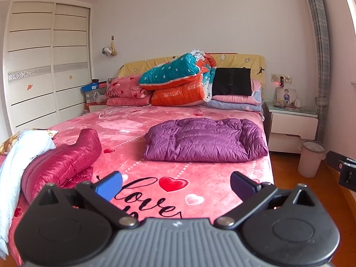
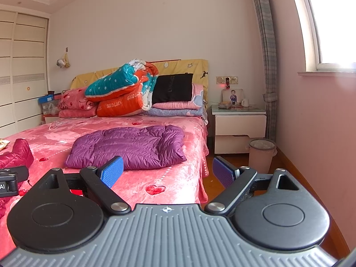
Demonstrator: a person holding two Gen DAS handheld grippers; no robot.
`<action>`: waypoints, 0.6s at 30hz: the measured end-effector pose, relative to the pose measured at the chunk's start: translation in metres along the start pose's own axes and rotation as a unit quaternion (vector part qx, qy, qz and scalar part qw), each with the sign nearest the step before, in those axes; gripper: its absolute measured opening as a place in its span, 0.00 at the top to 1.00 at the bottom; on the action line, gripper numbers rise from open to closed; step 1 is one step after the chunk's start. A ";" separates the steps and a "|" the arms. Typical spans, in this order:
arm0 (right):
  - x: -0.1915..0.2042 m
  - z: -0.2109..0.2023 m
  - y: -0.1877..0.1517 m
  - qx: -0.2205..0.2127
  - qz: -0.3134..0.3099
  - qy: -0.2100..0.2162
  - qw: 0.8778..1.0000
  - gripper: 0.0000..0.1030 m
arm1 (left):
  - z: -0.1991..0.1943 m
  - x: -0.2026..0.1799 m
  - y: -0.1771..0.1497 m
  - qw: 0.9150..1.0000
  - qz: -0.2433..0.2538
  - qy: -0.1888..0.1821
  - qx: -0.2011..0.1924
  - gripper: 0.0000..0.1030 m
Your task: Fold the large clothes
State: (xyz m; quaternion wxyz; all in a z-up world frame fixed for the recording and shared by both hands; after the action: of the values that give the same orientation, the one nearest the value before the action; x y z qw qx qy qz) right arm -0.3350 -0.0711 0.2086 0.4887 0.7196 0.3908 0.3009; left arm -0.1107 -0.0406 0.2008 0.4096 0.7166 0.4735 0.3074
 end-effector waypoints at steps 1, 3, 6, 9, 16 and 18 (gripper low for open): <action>0.000 0.001 0.000 0.001 0.000 0.001 1.000 0.00 | 0.001 0.000 -0.001 1.000 0.001 -0.001 0.000 0.01; -0.001 0.003 -0.002 0.001 0.001 0.002 1.000 0.00 | 0.001 -0.001 -0.002 1.000 0.002 -0.004 0.001 0.01; -0.002 0.008 -0.004 0.007 0.000 0.004 1.000 0.00 | 0.004 -0.003 -0.004 1.000 0.003 -0.009 0.004 0.01; -0.003 0.012 -0.004 0.011 0.001 0.005 1.000 0.00 | 0.006 -0.004 -0.005 1.000 0.005 -0.012 0.004 0.01; -0.006 0.021 -0.004 0.014 -0.001 0.006 1.000 0.00 | 0.010 -0.005 -0.008 1.000 0.001 -0.012 0.005 0.01; -0.007 0.023 -0.006 0.016 -0.002 0.007 1.000 0.00 | 0.012 -0.005 -0.010 1.000 0.000 -0.013 0.006 0.01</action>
State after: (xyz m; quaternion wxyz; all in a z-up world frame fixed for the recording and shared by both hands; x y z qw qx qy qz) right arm -0.3212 -0.0862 0.1944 0.4749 0.7248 0.4003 0.2982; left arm -0.1066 -0.0471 0.1863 0.4112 0.7233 0.4699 0.2949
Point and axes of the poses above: each gripper's, at about its wrist camera, not at the fingertips, and z roughly the way its jaws point, x to its left, y to its top, the point moved 4 cm from there along z, roughly the way its jaws point, and after that the axes turned 8 degrees about x, right-handed, at the moved point
